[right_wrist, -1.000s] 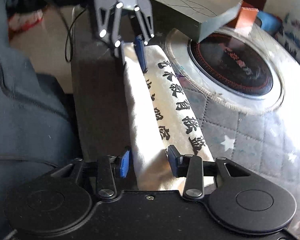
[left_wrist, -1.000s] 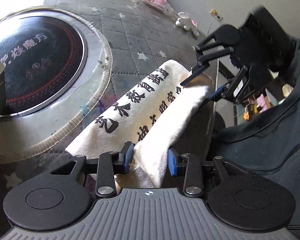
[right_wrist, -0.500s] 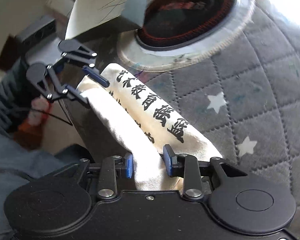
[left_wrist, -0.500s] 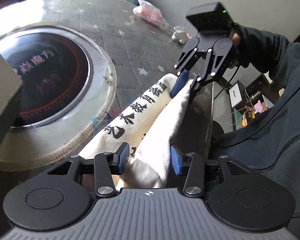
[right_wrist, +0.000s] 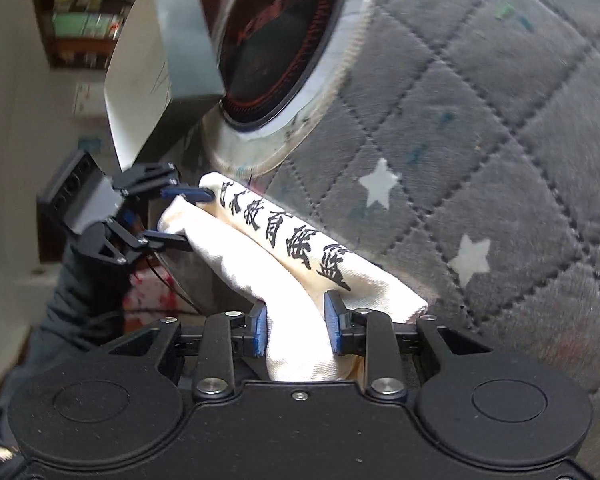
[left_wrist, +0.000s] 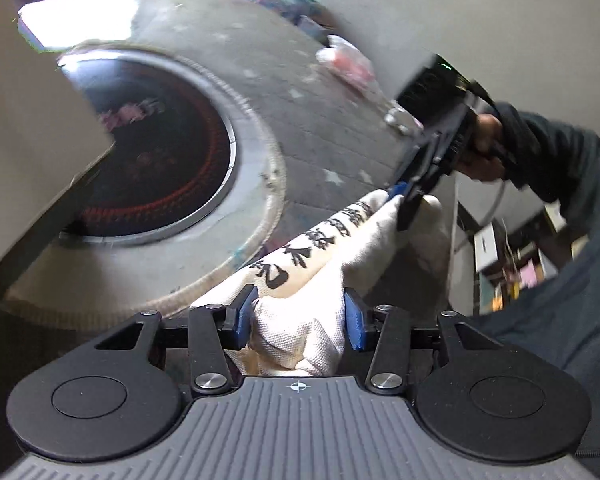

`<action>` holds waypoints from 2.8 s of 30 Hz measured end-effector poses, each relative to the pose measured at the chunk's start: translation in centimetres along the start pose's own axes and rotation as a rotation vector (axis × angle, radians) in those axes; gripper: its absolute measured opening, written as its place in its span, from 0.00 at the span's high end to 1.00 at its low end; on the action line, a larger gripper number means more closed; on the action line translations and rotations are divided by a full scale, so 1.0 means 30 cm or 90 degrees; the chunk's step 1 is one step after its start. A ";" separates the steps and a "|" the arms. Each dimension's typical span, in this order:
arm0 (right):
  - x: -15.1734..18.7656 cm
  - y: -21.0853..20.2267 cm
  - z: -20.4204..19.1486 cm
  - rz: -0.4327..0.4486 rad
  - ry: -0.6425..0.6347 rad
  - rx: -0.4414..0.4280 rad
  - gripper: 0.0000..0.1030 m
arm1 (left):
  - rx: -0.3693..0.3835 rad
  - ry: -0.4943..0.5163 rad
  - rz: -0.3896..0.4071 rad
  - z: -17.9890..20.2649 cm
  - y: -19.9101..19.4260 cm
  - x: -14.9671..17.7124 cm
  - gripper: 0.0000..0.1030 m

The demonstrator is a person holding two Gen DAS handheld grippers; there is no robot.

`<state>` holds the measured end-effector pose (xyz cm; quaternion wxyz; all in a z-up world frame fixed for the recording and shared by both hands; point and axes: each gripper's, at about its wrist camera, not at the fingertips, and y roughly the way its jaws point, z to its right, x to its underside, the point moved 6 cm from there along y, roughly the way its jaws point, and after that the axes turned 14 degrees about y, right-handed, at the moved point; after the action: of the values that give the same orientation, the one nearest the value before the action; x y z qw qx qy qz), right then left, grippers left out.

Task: Fold shopping bag

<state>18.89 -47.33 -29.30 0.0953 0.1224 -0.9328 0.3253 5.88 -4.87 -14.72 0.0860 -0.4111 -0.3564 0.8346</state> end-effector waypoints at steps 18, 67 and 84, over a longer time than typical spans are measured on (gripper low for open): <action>0.260 -0.017 -0.342 0.256 -0.559 0.313 0.59 | 0.017 -0.152 0.004 -0.060 0.010 0.005 0.60; 0.103 0.221 -0.353 0.394 -0.510 0.328 0.63 | -0.188 0.242 -0.017 0.184 -0.160 -0.065 0.55; 0.098 0.220 -0.358 0.389 -0.509 0.328 0.63 | -0.169 0.287 -0.060 0.135 -0.055 -0.029 0.63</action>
<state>15.24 -36.04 -24.12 -0.3968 -0.0204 -0.7797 0.4839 3.16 -6.16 -11.43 0.1474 -0.5770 -0.4536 0.6630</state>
